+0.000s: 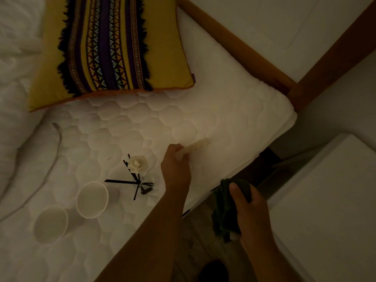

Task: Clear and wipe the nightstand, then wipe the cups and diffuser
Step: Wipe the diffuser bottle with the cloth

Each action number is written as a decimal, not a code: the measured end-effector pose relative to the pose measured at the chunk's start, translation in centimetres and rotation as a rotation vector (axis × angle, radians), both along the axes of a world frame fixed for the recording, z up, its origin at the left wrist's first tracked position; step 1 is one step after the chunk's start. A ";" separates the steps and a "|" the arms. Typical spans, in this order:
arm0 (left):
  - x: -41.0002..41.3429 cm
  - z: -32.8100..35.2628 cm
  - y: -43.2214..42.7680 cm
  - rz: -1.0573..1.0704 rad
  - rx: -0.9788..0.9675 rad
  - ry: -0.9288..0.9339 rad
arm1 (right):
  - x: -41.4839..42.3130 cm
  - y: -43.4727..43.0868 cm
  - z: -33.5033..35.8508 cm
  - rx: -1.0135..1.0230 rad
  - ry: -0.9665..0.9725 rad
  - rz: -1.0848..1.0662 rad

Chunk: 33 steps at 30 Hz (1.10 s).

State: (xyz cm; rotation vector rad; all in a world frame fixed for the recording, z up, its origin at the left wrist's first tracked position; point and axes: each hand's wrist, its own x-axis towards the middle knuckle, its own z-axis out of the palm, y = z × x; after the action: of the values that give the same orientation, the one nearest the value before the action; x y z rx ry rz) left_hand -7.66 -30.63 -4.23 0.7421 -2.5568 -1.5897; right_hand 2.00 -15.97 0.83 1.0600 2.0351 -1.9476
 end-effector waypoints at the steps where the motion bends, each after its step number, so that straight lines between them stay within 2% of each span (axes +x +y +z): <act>1: 0.3 0.1 0.2 0.031 0.013 -0.016 | -0.3 0.1 0.4 0.024 0.016 0.018; 4: 1.6 1.4 0.7 0.052 0.050 -0.039 | -1.6 0.2 2.1 0.084 0.096 0.083; 6: 2.4 2.6 0.7 -0.014 0.135 -0.065 | -2.6 0.1 3.2 0.162 0.160 0.137; 10: 4.1 5.5 0.9 -0.211 0.361 -0.216 | -4.7 -1.0 4.9 0.494 0.352 0.251; 13: 4.8 8.3 0.9 -0.421 0.466 -0.186 | -5.2 -2.8 5.2 0.696 0.501 0.343; 16: 5.7 9.9 -0.1 -0.460 0.481 -0.163 | -5.0 -4.1 4.6 0.844 0.617 0.359; 19: 6.8 10.2 -0.9 -0.474 0.496 -0.229 | -5.1 -4.3 4.0 0.901 0.650 0.420; 22: 7.4 10.6 -1.3 -0.433 0.557 -0.184 | -5.5 -3.6 3.5 0.939 0.668 0.425; 28: 7.7 10.2 -2.0 -0.367 0.610 -0.218 | -6.7 -2.0 3.3 0.858 0.484 0.323; 33: 7.5 9.9 -2.7 -0.434 0.566 -0.188 | -5.2 -5.7 4.3 0.944 0.531 0.355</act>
State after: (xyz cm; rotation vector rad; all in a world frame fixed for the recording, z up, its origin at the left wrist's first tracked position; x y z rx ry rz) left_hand -0.16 -33.37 5.66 0.3758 -2.5225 -2.5538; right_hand -3.17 -21.69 5.17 0.1743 3.2769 -1.1226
